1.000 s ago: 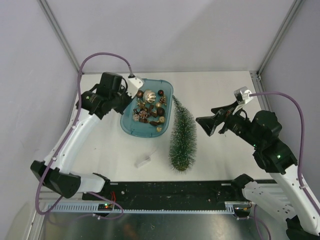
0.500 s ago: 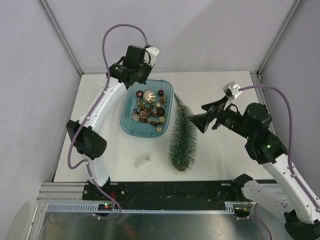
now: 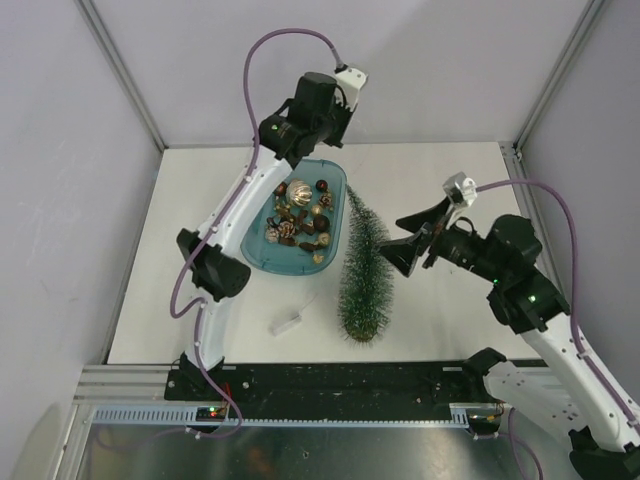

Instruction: Decorate the small christmas tree

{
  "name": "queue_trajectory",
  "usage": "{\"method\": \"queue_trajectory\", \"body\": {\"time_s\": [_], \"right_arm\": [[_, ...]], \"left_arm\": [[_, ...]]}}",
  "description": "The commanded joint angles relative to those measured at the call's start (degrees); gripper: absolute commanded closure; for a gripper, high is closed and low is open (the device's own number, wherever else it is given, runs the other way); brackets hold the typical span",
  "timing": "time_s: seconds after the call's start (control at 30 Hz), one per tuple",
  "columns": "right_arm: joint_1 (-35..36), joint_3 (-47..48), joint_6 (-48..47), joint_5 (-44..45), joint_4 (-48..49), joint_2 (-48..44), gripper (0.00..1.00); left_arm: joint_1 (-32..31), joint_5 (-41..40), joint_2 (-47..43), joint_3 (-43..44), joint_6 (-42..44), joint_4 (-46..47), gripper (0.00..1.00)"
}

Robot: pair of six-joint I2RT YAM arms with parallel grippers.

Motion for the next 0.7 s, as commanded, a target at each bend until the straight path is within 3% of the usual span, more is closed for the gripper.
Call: {"method": "queue_trajectory", "body": {"time_s": [0.0,0.23,0.4,0.67], "right_arm": [[-3.6,0.4,-1.9,2.1,3.3,-7.4,0.01],[-18.2,2.5,-2.4,1.5,0.3,-11.7,0.01],[-25.7,2.4,-3.3,4.9,-1.1,-6.3,0.04],[-29.7,-1.0,-3.8,-9.4,9.9,4.2,0.12]], "left_arm": [[-3.1,1.2,2.7,3.9,-1.6,3.0,0.88],[-5.5,9.1,5.2,2.8,-2.7,6.2,0.80],[-6.6,13.8,6.0,2.8,-0.1,8.6,0.71],[-8.5,18.5,5.8,1.4,5.2,9.4,0.64]]}}
